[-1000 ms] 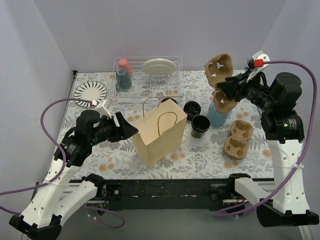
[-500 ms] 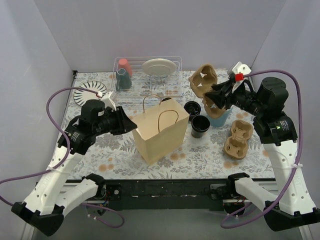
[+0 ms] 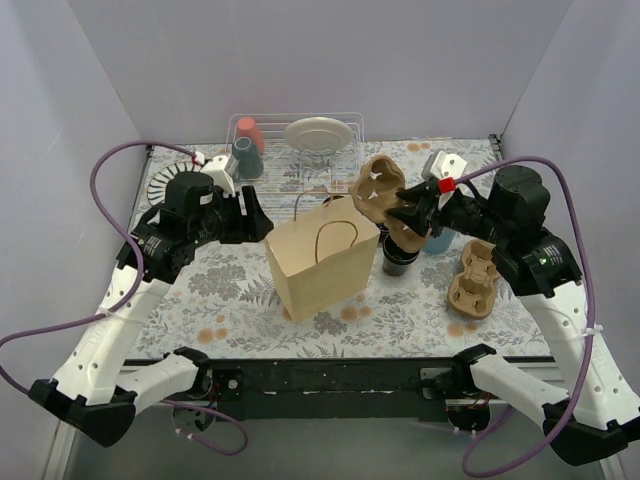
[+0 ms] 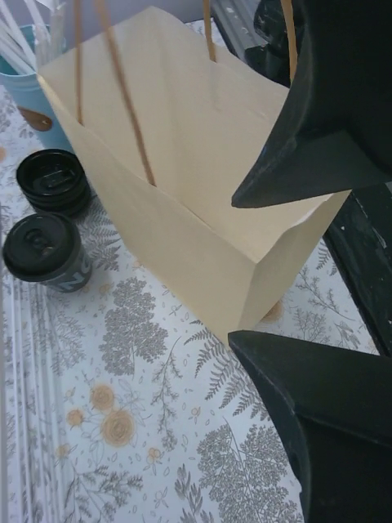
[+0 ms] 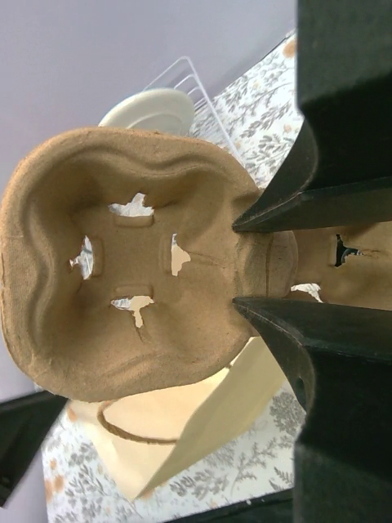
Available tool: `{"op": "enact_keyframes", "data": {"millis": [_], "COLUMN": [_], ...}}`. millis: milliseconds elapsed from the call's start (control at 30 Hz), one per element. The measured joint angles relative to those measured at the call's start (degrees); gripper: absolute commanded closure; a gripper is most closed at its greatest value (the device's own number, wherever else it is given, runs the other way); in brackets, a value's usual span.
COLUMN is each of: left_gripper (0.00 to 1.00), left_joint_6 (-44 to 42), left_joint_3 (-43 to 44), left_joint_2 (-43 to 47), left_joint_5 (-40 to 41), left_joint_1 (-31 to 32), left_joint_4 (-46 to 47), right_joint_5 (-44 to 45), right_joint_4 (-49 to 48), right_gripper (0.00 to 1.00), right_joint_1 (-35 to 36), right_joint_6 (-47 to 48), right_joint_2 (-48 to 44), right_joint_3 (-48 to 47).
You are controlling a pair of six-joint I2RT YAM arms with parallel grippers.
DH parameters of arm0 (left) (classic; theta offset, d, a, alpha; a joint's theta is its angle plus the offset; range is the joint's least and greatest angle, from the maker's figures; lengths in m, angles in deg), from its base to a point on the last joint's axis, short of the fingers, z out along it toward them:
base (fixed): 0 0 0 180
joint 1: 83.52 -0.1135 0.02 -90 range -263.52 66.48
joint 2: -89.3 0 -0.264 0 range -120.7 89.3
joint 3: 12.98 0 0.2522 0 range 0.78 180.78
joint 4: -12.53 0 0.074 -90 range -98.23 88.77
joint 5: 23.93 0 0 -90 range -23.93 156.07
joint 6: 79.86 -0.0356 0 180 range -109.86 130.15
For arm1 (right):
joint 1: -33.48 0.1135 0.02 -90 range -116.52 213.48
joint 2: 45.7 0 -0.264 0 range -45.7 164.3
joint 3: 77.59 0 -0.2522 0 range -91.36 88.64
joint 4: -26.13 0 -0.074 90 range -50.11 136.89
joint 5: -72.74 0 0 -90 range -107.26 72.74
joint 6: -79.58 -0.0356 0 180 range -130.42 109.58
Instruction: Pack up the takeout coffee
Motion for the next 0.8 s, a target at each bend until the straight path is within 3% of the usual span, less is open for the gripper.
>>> {"op": "enact_keyframes", "data": {"millis": [100, 233, 467, 800], "left_gripper": [0.38, 0.48, 0.43, 0.43], "left_joint_6": [1.62, 7.45, 21.97, 34.38], "left_joint_3": [4.26, 5.57, -1.64, -6.21], "left_joint_2": [0.13, 3.96, 11.5, 13.03], "left_joint_5": [2.86, 2.99, -0.81, -4.55], "left_joint_1": [-0.02, -0.02, -0.02, -0.02], "left_joint_4": [-1.31, -2.49, -2.49, -0.63], "right_joint_5": [2.16, 5.57, 12.04, 15.08], "right_joint_4": [0.2, 0.11, 0.07, 0.07], "right_gripper": [0.66, 0.67, 0.67, 0.67], "right_joint_1": [4.35, 7.67, 8.07, 8.09], "right_joint_6": [1.16, 2.16, 2.97, 3.93], "right_joint_2": [0.02, -0.74, -4.74, -7.74], "right_joint_3": [0.72, 1.4, 1.57, 3.72]}}
